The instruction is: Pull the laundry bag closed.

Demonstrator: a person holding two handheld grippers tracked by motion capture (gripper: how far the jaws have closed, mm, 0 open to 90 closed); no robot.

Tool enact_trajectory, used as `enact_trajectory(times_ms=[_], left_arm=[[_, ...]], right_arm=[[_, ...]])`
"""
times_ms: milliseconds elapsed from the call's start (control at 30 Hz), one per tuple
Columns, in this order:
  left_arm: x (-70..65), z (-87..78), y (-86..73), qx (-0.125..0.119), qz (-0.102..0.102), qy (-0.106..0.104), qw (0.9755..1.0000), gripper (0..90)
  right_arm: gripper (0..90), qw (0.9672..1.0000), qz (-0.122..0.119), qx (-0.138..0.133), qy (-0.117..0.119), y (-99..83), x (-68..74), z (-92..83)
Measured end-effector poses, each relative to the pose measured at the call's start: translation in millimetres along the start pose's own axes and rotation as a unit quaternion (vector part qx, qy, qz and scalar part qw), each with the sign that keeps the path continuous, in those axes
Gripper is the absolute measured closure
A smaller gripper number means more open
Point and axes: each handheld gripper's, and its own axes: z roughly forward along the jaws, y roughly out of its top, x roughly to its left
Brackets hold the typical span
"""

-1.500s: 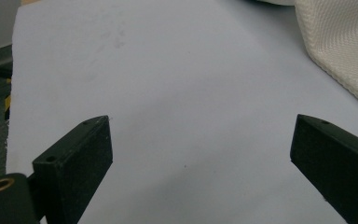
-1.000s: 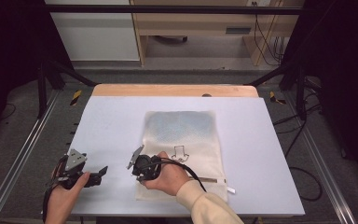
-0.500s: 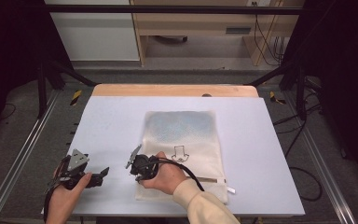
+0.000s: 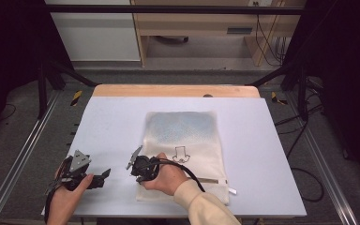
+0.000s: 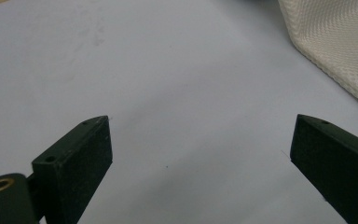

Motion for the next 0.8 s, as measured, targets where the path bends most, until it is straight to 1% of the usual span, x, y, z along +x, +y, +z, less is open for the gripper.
enact_trajectory(times_ms=[233,333,533,567,600,633,667,767,800], left_arm=[[-1.4,0.3,0.3,0.003,0.003,-0.002,1.0000,5.4],[-3.0,0.4,0.6,0.004,0.004,-0.005,1.0000,5.4],[-7.7,-1.3,2.2,0.009,0.007,-0.025,0.9996,5.6],[-7.7,-1.3,2.2,0.009,0.007,-0.025,0.9996,5.8],[-8.4,-1.4,2.2,0.012,0.006,-0.031,0.9994,5.8],[-9.5,-2.4,2.2,0.012,0.004,-0.044,0.9990,6.0],[-9.5,-2.4,2.2,0.012,0.004,-0.044,0.9990,6.2],[-14.6,-6.7,1.9,0.009,0.003,-0.061,0.9981,6.4],[-19.4,-9.2,1.0,0.008,0.008,-0.076,0.9971,6.5]], right_arm=[[77.5,1.0000,0.000,0.002,-0.001,-0.9,-0.4,3.2],[81.1,1.0000,0.002,0.002,0.001,-1.1,-1.4,2.9],[81.8,1.0000,-0.005,0.003,0.007,-0.9,-1.4,0.7],[81.8,1.0000,-0.005,0.003,0.007,-0.9,-1.4,0.7],[81.8,0.9999,-0.006,0.004,0.008,-0.4,-1.5,-0.4],[81.9,0.9999,-0.006,0.003,0.012,1.1,-2.3,-3.6],[81.9,0.9999,-0.006,0.003,0.015,2.1,-3.1,-5.7],[81.9,0.9998,-0.006,0.004,0.018,4.7,-4.8,-10.3],[81.9,0.9998,-0.006,0.005,0.021,7.4,-6.6,-14.4]])
